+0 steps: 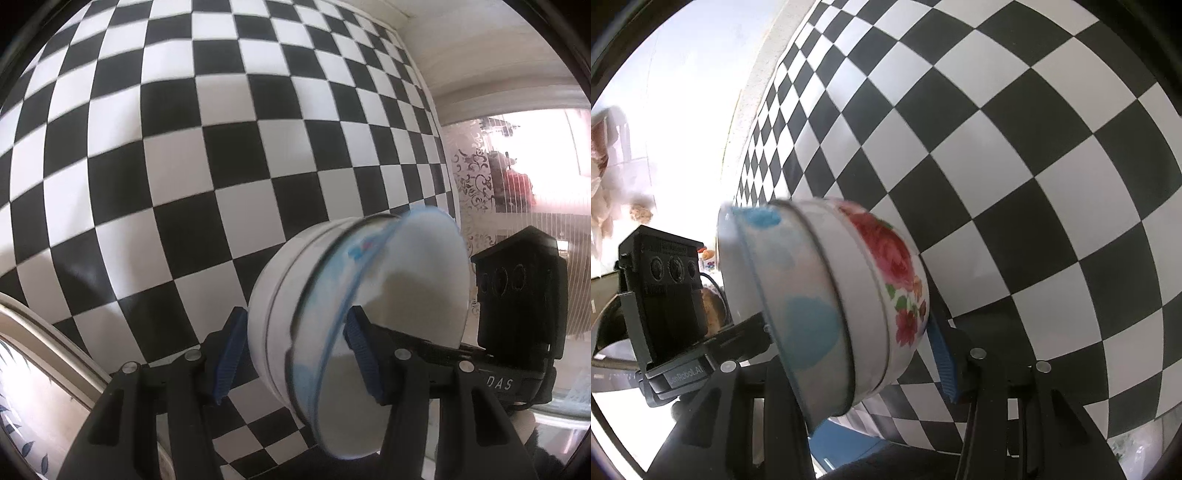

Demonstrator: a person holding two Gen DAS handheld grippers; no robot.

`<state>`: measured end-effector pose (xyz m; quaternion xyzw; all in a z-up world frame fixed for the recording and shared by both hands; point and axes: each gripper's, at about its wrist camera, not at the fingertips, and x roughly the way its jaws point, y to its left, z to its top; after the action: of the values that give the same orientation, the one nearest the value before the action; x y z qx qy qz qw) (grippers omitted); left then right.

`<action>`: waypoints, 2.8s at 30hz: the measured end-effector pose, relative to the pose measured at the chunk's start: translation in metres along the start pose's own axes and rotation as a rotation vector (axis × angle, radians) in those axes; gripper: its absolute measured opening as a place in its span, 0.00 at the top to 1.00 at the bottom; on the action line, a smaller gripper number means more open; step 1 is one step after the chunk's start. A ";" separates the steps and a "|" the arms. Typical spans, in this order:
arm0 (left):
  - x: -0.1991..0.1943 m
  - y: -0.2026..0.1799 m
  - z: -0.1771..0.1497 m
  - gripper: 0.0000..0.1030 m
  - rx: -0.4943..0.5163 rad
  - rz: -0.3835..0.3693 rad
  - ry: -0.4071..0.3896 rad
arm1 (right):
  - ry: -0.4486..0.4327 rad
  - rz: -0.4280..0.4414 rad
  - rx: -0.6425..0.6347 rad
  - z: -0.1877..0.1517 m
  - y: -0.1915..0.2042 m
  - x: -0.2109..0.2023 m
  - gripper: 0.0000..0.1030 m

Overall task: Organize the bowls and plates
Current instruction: 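Lift the bowl stack with both tools and carry it over the plate stack, then lower the bowl stack onto the center of the plate stack with both tools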

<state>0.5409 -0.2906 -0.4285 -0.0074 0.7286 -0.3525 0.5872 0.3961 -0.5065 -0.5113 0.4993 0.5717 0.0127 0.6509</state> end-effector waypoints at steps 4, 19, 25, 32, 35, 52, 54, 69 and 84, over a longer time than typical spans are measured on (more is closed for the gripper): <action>0.003 0.006 0.010 0.45 -0.031 -0.013 0.019 | 0.016 -0.013 -0.044 0.005 0.003 -0.004 0.52; -0.005 0.001 0.011 0.45 -0.005 0.022 -0.028 | 0.080 -0.033 -0.193 0.032 0.038 0.023 0.46; -0.019 -0.002 0.006 0.45 -0.001 0.047 -0.046 | 0.105 -0.032 -0.210 0.027 0.060 0.032 0.46; -0.049 0.001 -0.004 0.46 -0.010 0.062 -0.080 | 0.140 -0.016 -0.221 0.019 0.097 0.041 0.46; -0.067 0.007 -0.009 0.47 -0.024 0.063 -0.102 | 0.167 0.017 -0.195 0.016 0.111 0.050 0.46; -0.155 0.072 -0.060 0.47 -0.167 0.115 -0.241 | 0.299 0.050 -0.359 -0.025 0.226 0.110 0.47; -0.160 0.083 -0.068 0.47 -0.192 0.125 -0.252 | 0.319 0.053 -0.373 -0.031 0.235 0.121 0.47; -0.166 0.148 -0.100 0.47 -0.344 0.121 -0.265 | 0.442 0.008 -0.428 -0.055 0.258 0.189 0.47; -0.146 0.171 -0.100 0.47 -0.405 0.091 -0.232 | 0.484 -0.050 -0.391 -0.057 0.261 0.227 0.47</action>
<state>0.5692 -0.0491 -0.3875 -0.1328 0.7116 -0.1689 0.6689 0.5766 -0.2064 -0.4953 0.3330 0.7088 0.2248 0.5797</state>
